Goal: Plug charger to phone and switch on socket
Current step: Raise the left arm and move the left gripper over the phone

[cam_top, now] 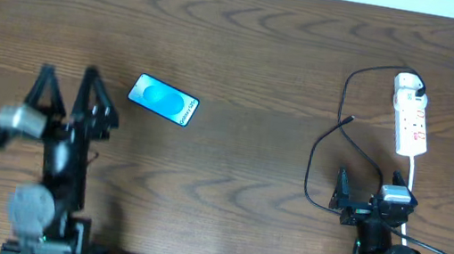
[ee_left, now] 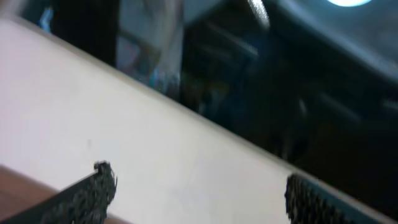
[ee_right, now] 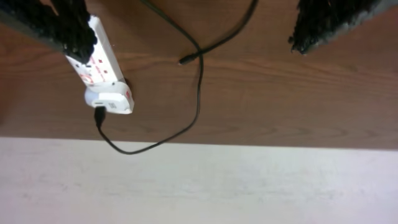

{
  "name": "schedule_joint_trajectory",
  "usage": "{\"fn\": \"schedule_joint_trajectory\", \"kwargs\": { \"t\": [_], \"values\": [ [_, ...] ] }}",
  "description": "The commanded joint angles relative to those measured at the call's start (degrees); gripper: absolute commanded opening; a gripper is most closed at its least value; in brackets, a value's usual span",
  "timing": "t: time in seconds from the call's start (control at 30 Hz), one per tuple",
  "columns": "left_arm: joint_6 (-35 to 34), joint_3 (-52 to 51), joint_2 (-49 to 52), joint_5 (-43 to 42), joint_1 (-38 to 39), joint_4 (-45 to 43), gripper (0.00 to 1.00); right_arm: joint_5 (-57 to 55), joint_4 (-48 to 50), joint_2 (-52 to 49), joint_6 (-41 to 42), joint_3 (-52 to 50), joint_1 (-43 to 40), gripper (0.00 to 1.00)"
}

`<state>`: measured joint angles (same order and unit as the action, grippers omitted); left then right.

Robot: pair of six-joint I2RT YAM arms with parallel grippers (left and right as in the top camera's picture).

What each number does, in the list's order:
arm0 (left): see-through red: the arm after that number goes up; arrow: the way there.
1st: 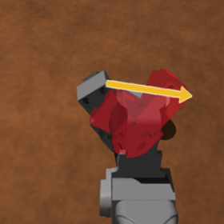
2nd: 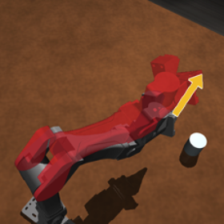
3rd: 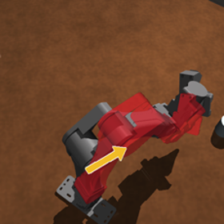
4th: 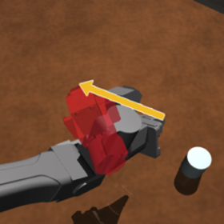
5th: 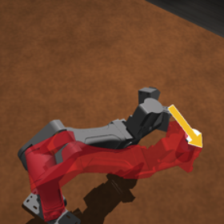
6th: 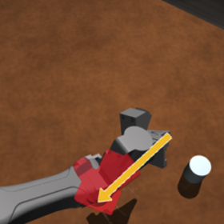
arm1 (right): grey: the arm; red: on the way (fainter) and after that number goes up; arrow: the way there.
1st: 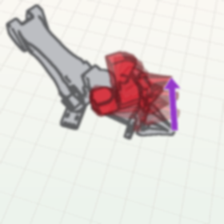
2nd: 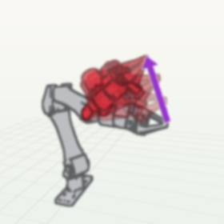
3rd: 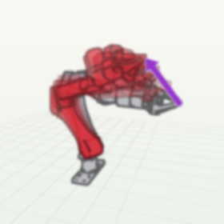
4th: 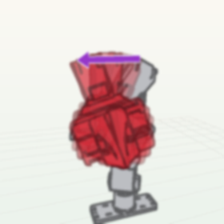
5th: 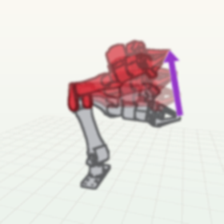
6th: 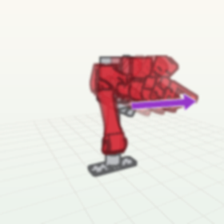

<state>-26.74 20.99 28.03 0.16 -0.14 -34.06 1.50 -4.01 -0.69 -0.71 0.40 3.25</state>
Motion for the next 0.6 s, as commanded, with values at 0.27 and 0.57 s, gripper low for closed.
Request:
{"fn": "schedule_joint_trajectory", "kwargs": {
  "t": [0.27, 0.57],
  "values": [
    [4.9, 41.0, 25.9, -10.2, 0.2, 41.8, 0.89, 0.0, -0.3, 0.3, -0.7, -0.1, 0.2, 0.99],
    [10.9, 68.0, 42.7, -12.0, 0.2, 75.6, 0.89, 0.0, -0.3, 0.3, -0.7, -0.1, 0.2, 0.99]
  ]
}}
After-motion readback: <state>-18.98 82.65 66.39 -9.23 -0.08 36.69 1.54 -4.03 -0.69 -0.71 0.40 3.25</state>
